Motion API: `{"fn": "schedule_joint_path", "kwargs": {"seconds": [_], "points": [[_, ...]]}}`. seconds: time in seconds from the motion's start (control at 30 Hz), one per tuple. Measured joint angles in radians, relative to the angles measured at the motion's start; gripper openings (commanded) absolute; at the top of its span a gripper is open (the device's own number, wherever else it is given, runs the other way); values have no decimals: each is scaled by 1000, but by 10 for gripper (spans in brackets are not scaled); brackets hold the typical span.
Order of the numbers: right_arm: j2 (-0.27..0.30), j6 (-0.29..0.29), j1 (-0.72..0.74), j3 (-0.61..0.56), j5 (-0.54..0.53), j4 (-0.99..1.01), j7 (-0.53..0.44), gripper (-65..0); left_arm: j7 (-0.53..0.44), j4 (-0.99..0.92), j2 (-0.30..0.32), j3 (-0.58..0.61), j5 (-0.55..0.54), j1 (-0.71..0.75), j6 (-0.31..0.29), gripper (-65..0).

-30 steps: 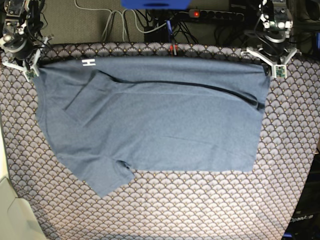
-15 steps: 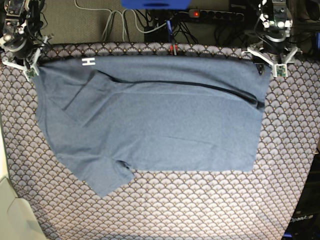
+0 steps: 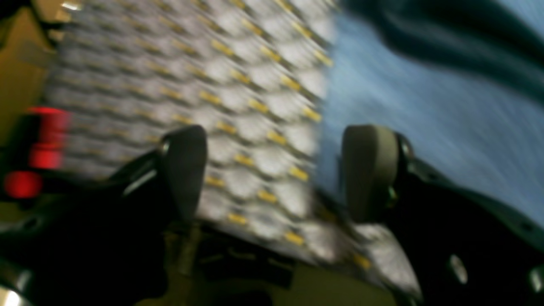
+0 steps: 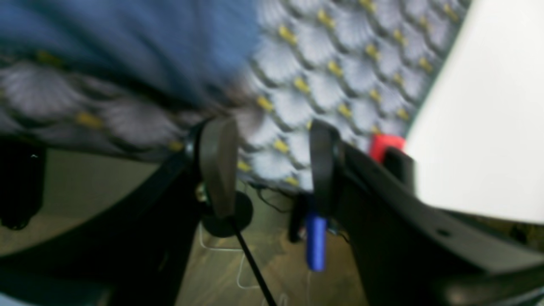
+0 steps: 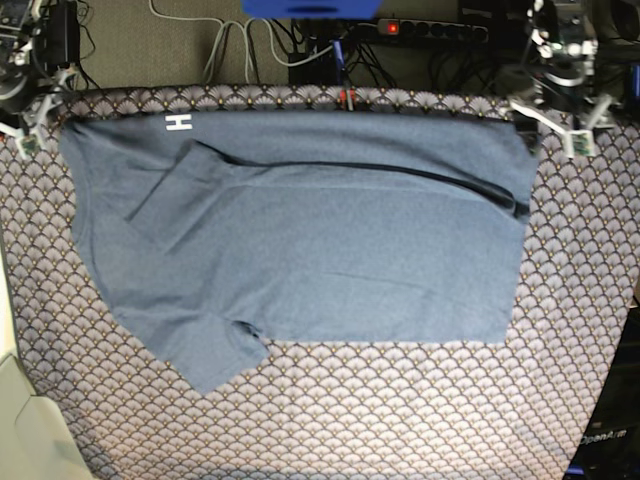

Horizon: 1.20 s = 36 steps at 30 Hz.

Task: Fold the T-shirt properly
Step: 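Drag the folded edge with both grippers back toward the robot, then move both grippers down to the hem corners of the shirt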

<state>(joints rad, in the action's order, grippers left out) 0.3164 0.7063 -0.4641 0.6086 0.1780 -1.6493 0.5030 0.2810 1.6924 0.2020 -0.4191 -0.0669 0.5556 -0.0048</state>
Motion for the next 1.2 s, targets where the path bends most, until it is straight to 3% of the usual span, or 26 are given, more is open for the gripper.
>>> {"fn": "schedule_joint_path", "kwargs": {"seconds": [0.33, 0.5, 0.63, 0.73, 0.97, 1.2], "points": [[12, 0, 238, -8, -1, 2, -3, -362, 4, 36, -16, -24, 2, -162, -6, -160], [34, 3, 426, -144, -1, 65, -3, -362, 5, -17, -8, 23, 12, -319, 4, -160], [38, 2, 601, -241, 28, 231, -3, -362, 119, -126, -16, 83, 8, -476, -13, -160], [34, 2, 745, -305, 108, 403, 2, -362, 139, -201, -13, 103, 10, -592, -3, -160], [32, -3, 1048, -362, 111, 813, -16, -362, 133, -442, -6, 193, 9, -787, -10, -160], [36, -4, 1142, -361, 114, 1023, -178, -361, 126, -619, -8, 191, 14, -914, -2, -162]]}}
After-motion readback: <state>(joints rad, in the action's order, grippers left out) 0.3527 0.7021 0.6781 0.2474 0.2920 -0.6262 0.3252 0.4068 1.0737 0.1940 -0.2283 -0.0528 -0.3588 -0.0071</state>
